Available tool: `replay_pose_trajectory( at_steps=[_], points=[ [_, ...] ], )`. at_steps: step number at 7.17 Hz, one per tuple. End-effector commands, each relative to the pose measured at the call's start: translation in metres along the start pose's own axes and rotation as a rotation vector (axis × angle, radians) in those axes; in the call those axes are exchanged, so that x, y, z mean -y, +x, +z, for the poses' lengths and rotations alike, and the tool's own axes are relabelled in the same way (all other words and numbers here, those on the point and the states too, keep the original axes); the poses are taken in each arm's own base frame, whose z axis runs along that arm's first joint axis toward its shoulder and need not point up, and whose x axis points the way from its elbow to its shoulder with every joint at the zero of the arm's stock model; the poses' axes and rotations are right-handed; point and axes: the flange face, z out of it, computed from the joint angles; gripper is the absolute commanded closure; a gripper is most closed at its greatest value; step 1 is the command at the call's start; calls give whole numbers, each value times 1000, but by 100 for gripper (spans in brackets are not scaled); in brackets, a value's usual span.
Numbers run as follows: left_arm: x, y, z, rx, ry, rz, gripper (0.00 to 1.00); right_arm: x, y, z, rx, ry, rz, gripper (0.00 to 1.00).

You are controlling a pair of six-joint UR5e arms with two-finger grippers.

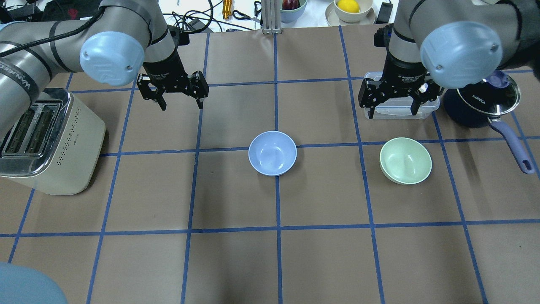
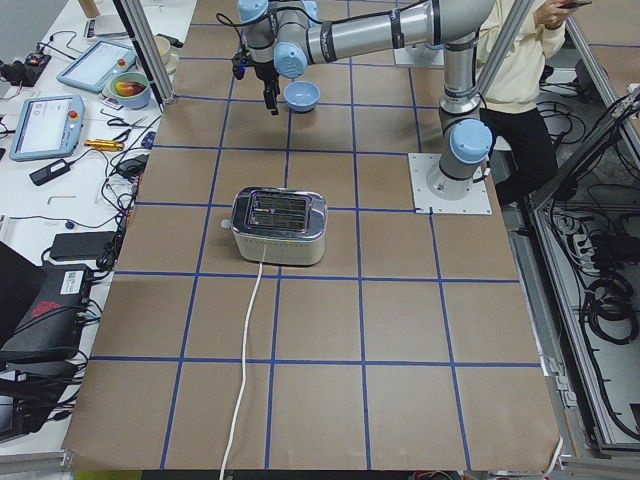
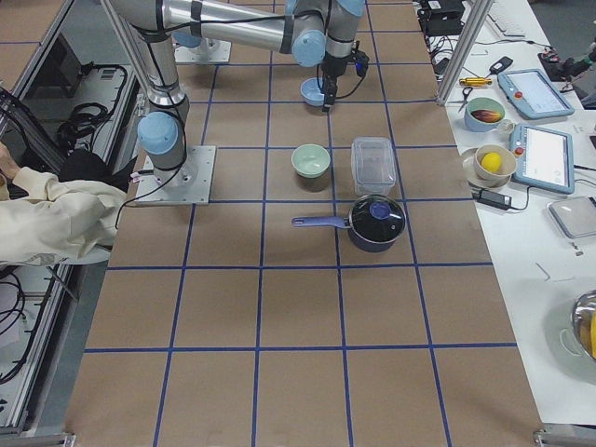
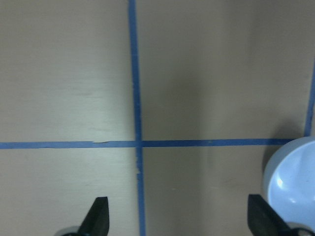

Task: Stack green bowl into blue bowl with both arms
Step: 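Lower the right gripper onto the pale green bowl rim and grasp it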

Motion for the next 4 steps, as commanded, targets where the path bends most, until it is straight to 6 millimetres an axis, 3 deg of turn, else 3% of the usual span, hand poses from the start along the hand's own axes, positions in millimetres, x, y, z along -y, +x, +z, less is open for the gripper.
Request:
replay_pose_trajectory(
  at_steps=[1, 2, 4],
  points=[
    [2, -4, 6, 6, -12, 5, 0, 16, 9, 96, -31, 43, 40, 0],
    [0, -4, 9, 8, -18, 5, 0, 15, 7, 134, -54, 48, 62, 0],
    [0, -3, 13, 8, -28, 5, 0, 12, 8, 147, -86, 34, 187, 0]
  ],
)
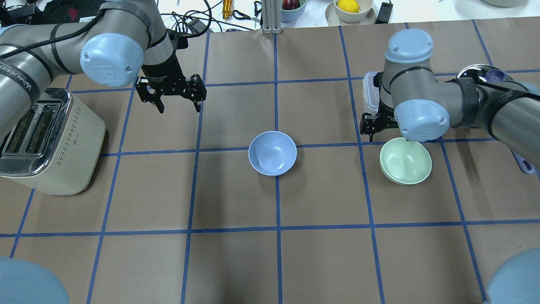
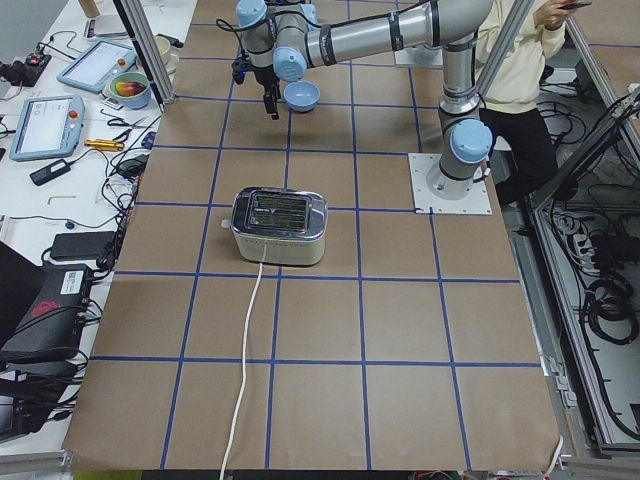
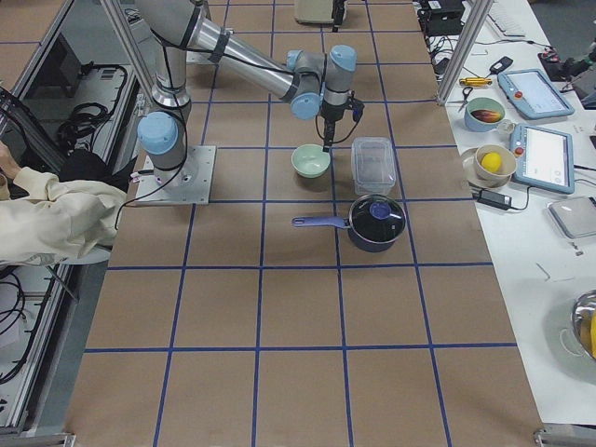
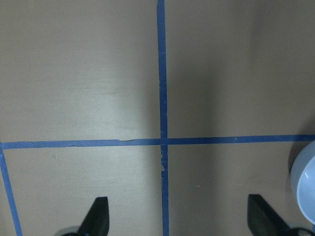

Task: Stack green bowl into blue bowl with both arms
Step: 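Lower the right gripper onto the pale green bowl rim and grasp it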

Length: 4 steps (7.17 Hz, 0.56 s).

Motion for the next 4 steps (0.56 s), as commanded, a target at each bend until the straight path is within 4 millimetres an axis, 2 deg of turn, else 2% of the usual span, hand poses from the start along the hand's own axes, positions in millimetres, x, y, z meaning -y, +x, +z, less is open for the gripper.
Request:
replay_pose_trajectory(
  at_steps=[1, 3, 4],
  points=[
    [1, 0, 5, 1, -10, 1, 0, -4, 0, 14, -21, -17, 101, 0],
    [0, 0, 5, 1, -13, 0, 0, -11, -1, 22, -36, -62, 125, 0],
    [0, 1, 6, 1, -15, 1, 0, -9, -3, 35, -41, -87, 120, 8]
  ],
)
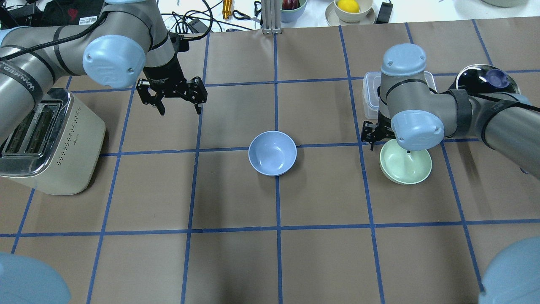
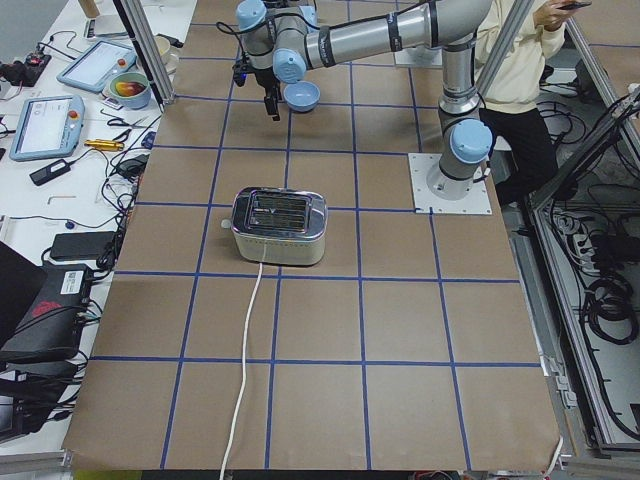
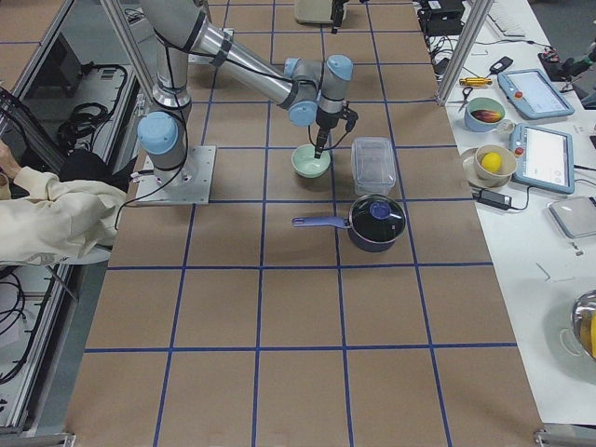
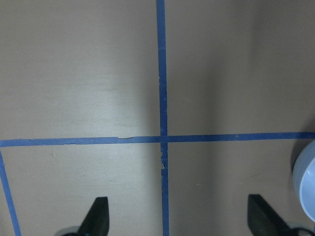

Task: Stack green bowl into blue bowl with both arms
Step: 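Lower the right gripper onto the pale green bowl rim and grasp it, then carry the pale green bowl with the right gripper over the light blue bowl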

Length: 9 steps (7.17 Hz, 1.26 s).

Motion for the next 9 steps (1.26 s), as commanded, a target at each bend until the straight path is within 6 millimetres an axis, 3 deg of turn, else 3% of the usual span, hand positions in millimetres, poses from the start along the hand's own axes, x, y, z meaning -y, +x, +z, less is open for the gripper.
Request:
replay_pose_trajectory(
  at_steps=[1, 2, 3, 5, 7, 8, 9],
  points=[
    [0, 1, 1, 0, -4, 1, 0, 4, -5, 21, -17, -44, -4, 38],
    [0, 1, 1, 0, -4, 1, 0, 3, -1, 17, -46, -48, -13, 83],
    [-1, 1, 1, 0, -5, 1, 0, 5, 1, 12, -66, -64, -14, 100],
    [-1, 1, 1, 0, -5, 1, 0, 14, 3, -8, -82, -98, -24, 100],
    [-1, 1, 1, 0, -4, 1, 0, 31, 4, -71, -58, -73, -26, 100],
    [-1, 1, 1, 0, -5, -1, 0, 36, -2, -101, -32, -82, -38, 100],
    [-2, 1, -1, 0, -1, -1, 0, 36, -22, -138, 3, -38, -62, 100]
  ],
)
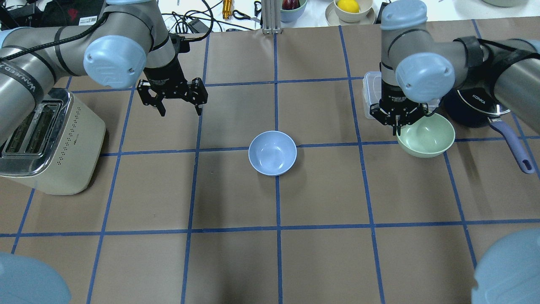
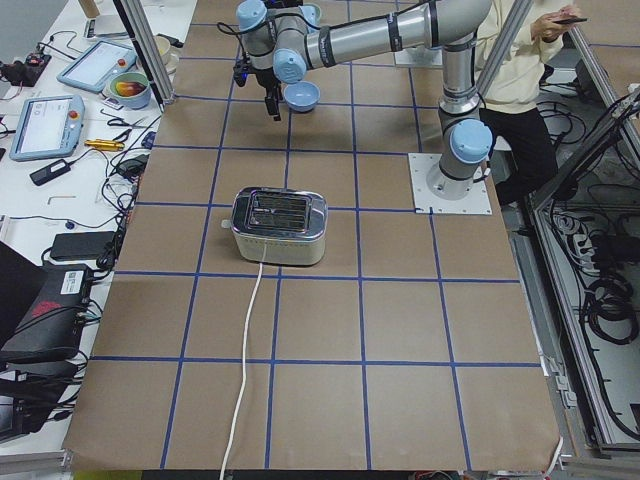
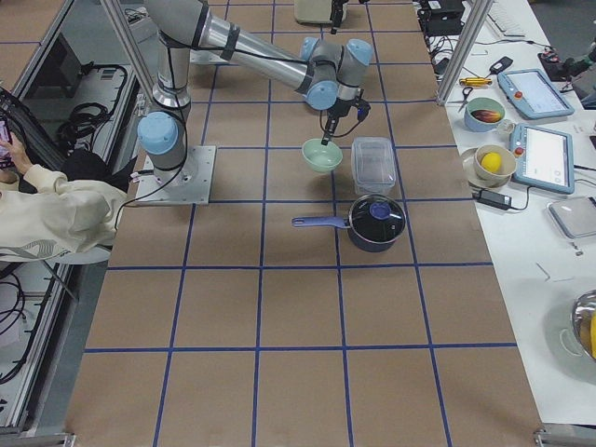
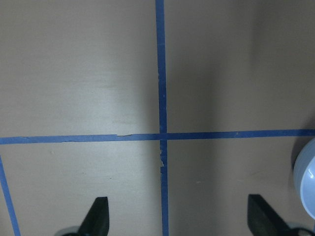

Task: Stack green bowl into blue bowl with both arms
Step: 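Carry the pale green bowl with the right gripper over the light blue bowl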

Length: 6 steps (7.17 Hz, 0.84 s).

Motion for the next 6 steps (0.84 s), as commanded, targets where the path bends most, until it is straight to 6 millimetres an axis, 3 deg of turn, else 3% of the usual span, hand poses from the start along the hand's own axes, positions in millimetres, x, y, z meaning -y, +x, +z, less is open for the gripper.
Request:
replay_pose_trajectory(
  at_steps=[1, 2, 3, 5, 6],
  points=[
    [-2, 1, -6, 0, 12, 1, 0, -8, -50, -82, 118, 86, 6, 100],
    [-3, 5, -7, -1, 15, 4, 0, -19, -82, -103, 163, 113, 25, 100],
    [-3, 7, -7, 0, 18, 4, 0, -33, -125, -111, 206, 115, 31, 100],
    [-4, 3, -17, 0, 43, 5, 0, -58, -192, -121, 275, 134, 13, 100],
    [-1, -4, -21, 27, 55, 4, 0, -73, -220, -116, 280, 144, -4, 100]
  ],
)
